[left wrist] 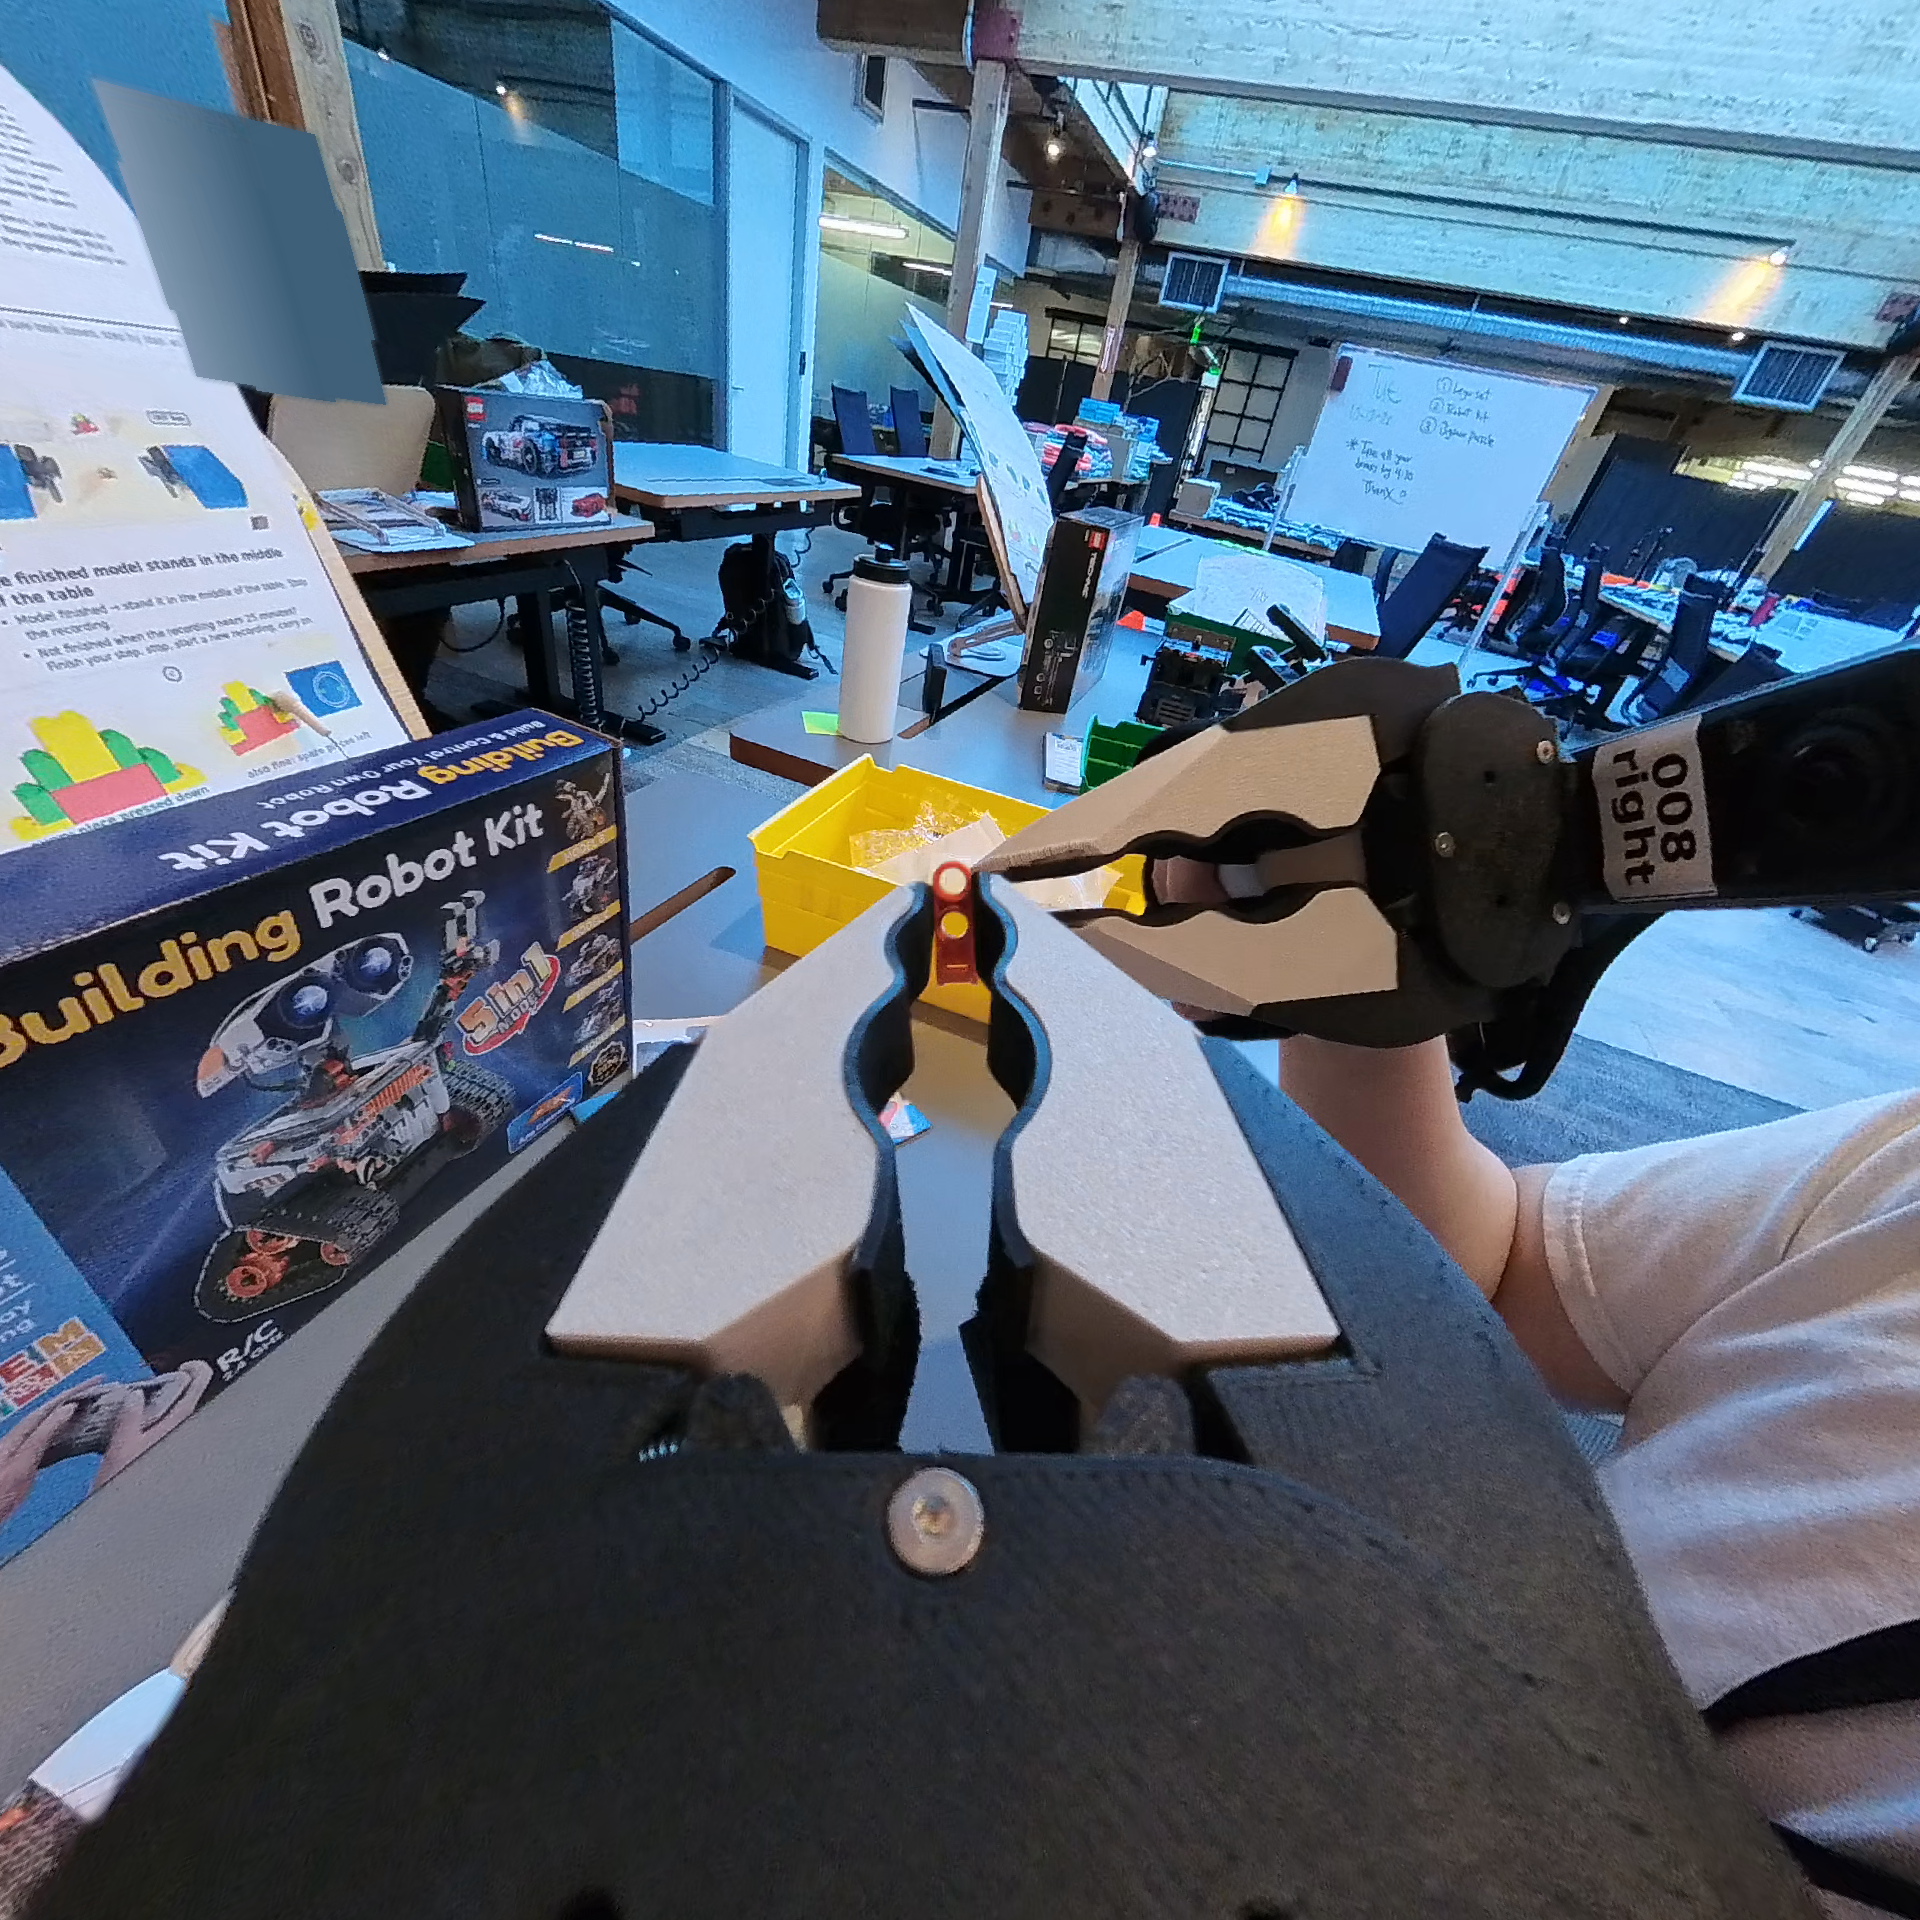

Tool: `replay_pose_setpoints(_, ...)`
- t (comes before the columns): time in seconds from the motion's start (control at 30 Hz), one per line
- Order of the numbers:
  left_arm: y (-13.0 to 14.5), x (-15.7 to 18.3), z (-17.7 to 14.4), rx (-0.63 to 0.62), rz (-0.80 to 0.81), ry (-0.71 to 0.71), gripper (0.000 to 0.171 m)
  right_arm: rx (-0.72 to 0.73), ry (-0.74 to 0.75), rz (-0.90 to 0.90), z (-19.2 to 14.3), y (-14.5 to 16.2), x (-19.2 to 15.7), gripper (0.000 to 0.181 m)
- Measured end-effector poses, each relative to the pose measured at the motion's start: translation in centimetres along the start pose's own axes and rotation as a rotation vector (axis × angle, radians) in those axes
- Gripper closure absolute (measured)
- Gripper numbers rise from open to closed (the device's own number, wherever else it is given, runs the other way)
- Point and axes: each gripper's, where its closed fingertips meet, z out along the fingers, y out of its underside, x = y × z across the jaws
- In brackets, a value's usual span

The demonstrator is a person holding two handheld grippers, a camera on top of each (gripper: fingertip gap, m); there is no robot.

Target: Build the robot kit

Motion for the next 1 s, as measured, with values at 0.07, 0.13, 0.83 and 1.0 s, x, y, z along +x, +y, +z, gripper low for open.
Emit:
replay_pose_setpoints(0.07,0.0,-0.1,0.0,0.001,-0.015,0.005,0.166,0.008,-0.003,0.006,0.0,0.0,0.0,0.175)
replay_pose_setpoints(0.13,-0.1,-0.1,-0.1,0.011,-0.037,0.02,0.166,0.025,0.001,0.01,0.1,-0.2,0.1,0.176)
replay_pose_setpoints(0.83,0.1,-1.4,-0.4,0.014,-0.098,0.008,0.166,0.108,0.029,-0.016,0.6,-0.8,-0.1,0.176)
replay_pose_setpoints(1.0,0.4,-1.7,-0.2,0.003,-0.107,0.004,0.166,0.118,0.03,-0.029,0.7,-0.8,-0.3,0.175)
